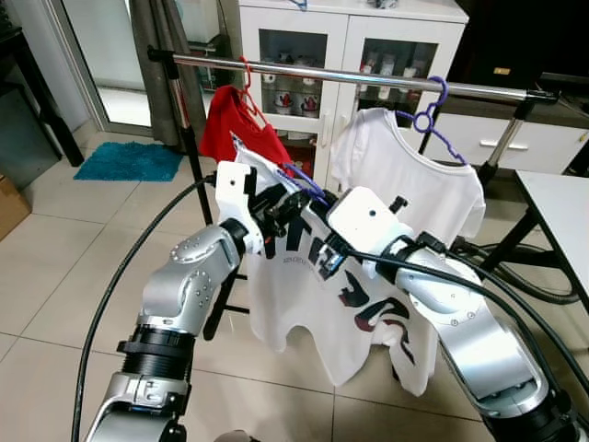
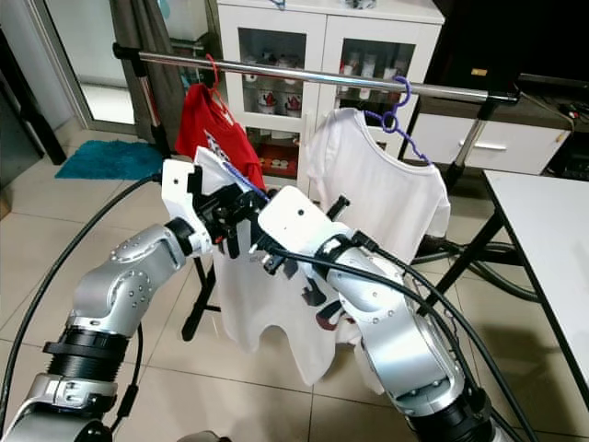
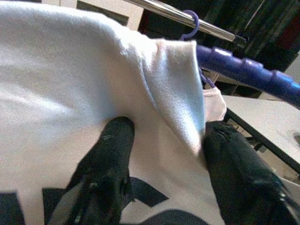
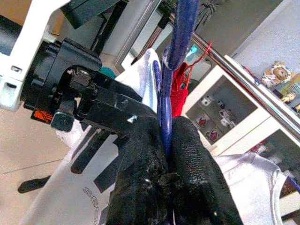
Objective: Hang hanger
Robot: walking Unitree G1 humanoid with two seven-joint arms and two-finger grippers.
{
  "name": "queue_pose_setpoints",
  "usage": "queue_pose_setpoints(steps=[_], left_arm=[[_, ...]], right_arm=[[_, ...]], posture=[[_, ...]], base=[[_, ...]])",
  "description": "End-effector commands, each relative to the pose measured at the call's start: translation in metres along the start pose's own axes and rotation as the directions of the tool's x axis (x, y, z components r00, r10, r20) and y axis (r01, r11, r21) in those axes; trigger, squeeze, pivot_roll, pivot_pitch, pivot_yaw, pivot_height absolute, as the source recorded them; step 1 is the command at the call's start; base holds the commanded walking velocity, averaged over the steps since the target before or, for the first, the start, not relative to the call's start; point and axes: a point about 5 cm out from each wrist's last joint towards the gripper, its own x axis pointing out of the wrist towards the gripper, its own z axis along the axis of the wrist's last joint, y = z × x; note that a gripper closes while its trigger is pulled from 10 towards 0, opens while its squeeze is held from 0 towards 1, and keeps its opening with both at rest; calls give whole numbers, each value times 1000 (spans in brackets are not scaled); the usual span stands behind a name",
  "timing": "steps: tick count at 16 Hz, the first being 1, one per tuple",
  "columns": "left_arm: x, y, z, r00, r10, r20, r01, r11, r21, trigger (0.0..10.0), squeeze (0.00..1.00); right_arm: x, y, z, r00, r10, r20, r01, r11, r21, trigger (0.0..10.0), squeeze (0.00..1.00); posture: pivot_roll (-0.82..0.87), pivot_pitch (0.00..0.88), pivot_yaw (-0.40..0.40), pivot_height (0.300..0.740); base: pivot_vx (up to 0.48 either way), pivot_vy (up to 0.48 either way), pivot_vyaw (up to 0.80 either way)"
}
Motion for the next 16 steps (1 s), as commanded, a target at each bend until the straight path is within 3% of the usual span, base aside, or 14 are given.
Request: queue_pose_setpoints(steps=[1,8,15,16], left_arm=[[3,-1,6,1000,-15,7,15,1000,17,0,0],[-1,-5,2,1000,-7,21,6,999,32,0,0],[-26,-11,0,1000,-18,16,17,998,59,0,0],[-37,-9,3,1000,-10,21,9,998,64,0,0]], right_arm=[[-1,-3,6,999,-16,32,17,1000,-18,10000,0],[-1,-2,2,999,-30,16,30,999,-14,10000,0],[0,-8,-9,996,-86,-39,86,996,7,10000,0],[0,-11,-14,991,-110,-69,112,994,15,10000,0]], posture=[[21,0,43,740],[26,0,47,740],[39,0,39,740],[45,0,36,740]], base=[[0,0,0],[0,0,0],[0,0,0],[0,0,0]])
